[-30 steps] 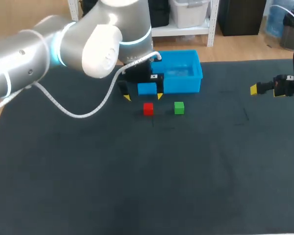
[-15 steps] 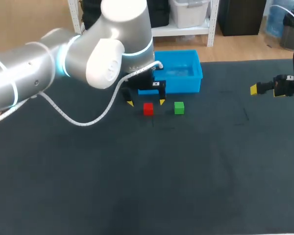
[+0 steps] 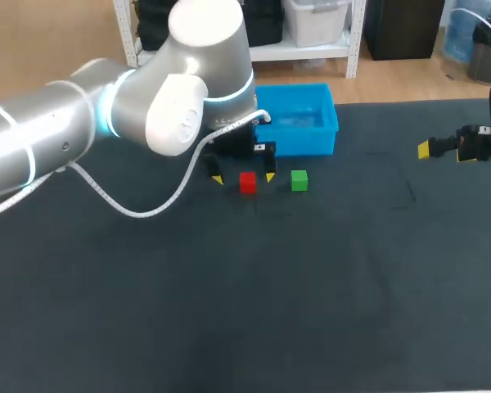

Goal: Use the left arm to pick the red cube and place it into the blue plastic box first, then use the right arm to grasp the green cube and put it into the same blue plastic box after the first action is fully finished.

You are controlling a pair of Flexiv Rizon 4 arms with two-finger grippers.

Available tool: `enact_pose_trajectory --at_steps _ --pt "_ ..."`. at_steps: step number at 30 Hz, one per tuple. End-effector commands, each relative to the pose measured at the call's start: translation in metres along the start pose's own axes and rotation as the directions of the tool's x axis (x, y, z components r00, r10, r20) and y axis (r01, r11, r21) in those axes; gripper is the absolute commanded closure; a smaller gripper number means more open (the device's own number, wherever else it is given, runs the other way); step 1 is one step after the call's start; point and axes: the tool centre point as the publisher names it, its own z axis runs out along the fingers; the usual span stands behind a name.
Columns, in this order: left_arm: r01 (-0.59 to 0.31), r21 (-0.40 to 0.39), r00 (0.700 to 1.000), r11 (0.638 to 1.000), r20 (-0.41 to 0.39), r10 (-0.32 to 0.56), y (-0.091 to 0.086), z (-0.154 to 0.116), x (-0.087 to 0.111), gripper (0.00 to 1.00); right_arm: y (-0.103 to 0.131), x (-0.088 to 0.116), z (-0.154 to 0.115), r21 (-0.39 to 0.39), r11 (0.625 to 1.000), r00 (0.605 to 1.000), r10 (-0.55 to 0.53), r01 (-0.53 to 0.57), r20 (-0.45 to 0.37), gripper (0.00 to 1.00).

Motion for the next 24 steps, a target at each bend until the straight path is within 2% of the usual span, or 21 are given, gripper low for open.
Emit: enact_pose_trajectory --at_steps 1,16,17,18,19,20,22,24 --pt "0.002 -0.008 1.0 1.0 -0.014 -0.002 -0.0019 0.0051 -0.004 0.0 -0.0001 -0.0001 -0.0004 0.001 1.0 1.0 0.0 0.0 -0.001 0.0" --pt "0.011 -0.033 1.0 0.999 -0.029 -0.012 -0.0023 0.0106 -0.0064 0.0 -0.0001 -0.0001 -0.0004 0.001 1.0 1.0 0.0 0.0 -0.001 0.0" --pt "0.013 -0.034 0.999 0.999 -0.029 -0.014 -0.0026 0.011 -0.0067 0.21 -0.0001 -0.0001 -0.0004 0.001 1.0 1.0 0.0 0.0 -0.001 0.0" --pt "0.014 -0.035 0.999 0.999 -0.03 -0.015 -0.0029 0.0114 -0.0068 0.35 -0.0001 -0.0001 -0.0004 0.001 1.0 1.0 0.0 0.0 -0.001 0.0" --pt "0.016 -0.036 0.999 0.999 -0.03 -0.017 -0.0032 0.0119 -0.007 0.41 -0.0001 -0.0001 -0.0004 0.001 1.0 1.0 0.0 0.0 -0.001 0.0" --pt "0.017 -0.036 0.999 0.999 -0.031 -0.018 -0.0036 0.0124 -0.0069 0.51 -0.0001 -0.0001 -0.0004 0.001 1.0 1.0 0.0 0.0 -0.001 0.0" --pt "0.017 -0.035 0.999 0.999 -0.028 -0.018 -0.0047 0.0131 -0.0068 0.55 -0.0001 -0.0001 -0.0004 0.001 1.0 1.0 0.0 0.0 -0.001 0.0" --pt "0.016 -0.036 0.999 0.999 -0.029 -0.017 -0.006 0.0143 -0.0068 0.7 -0.0001 -0.0001 -0.0004 0.001 1.0 1.0 0.0 0.0 -0.001 0.0"
